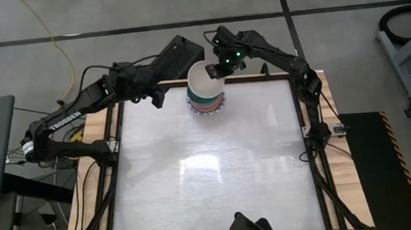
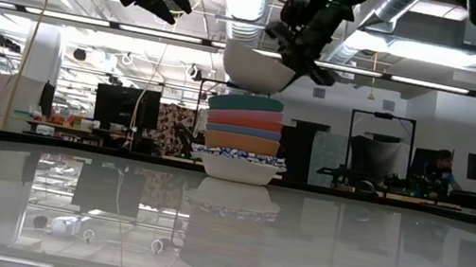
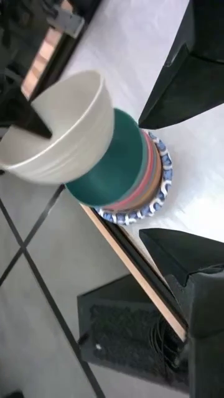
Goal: Nest bowls inside each other by size order
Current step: Stack the white bowl on top of the dark green bowl
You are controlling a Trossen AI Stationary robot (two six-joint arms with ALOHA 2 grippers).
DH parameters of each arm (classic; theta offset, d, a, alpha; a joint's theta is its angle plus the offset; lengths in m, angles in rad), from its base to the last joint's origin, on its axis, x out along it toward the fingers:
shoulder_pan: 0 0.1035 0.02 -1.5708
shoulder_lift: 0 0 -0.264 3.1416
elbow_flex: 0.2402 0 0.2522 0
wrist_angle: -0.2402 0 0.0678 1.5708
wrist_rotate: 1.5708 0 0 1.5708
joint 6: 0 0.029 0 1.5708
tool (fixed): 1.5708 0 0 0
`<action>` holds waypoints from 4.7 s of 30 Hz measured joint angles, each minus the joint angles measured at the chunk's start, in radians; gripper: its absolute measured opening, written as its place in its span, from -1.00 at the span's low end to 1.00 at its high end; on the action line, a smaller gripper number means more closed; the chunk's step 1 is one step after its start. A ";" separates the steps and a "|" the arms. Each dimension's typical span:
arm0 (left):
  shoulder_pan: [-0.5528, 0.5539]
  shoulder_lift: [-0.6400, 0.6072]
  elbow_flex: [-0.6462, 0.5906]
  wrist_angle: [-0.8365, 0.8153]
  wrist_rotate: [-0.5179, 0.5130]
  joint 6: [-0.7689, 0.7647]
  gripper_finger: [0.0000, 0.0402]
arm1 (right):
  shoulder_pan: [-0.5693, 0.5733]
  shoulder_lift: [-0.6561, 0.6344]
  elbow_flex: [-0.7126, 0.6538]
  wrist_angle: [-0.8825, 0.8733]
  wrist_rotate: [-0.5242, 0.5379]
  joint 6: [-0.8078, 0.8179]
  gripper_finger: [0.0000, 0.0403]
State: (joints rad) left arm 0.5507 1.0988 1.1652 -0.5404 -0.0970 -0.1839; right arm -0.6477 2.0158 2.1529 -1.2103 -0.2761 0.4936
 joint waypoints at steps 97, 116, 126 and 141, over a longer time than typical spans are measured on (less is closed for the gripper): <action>-0.007 -0.011 -0.136 0.285 0.133 -0.093 0.31 | 0.182 -0.443 -1.065 1.369 0.317 -0.448 -0.11; -0.013 -0.011 -0.137 0.288 0.055 -0.112 0.31 | 0.161 -0.444 -1.248 1.556 0.348 -0.398 -0.11; -0.013 -0.011 -0.137 0.303 0.072 -0.093 0.31 | 0.163 -0.550 -1.248 1.659 0.349 -0.393 -0.11; -0.079 0.223 -0.137 0.511 0.081 0.088 0.31 | 0.163 -0.851 -1.247 1.427 0.355 -0.404 -0.11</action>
State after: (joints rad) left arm 0.4712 1.3218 1.0283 -0.0297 -0.0158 -0.0956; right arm -0.4843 1.1650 0.9054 0.2170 0.0793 0.0894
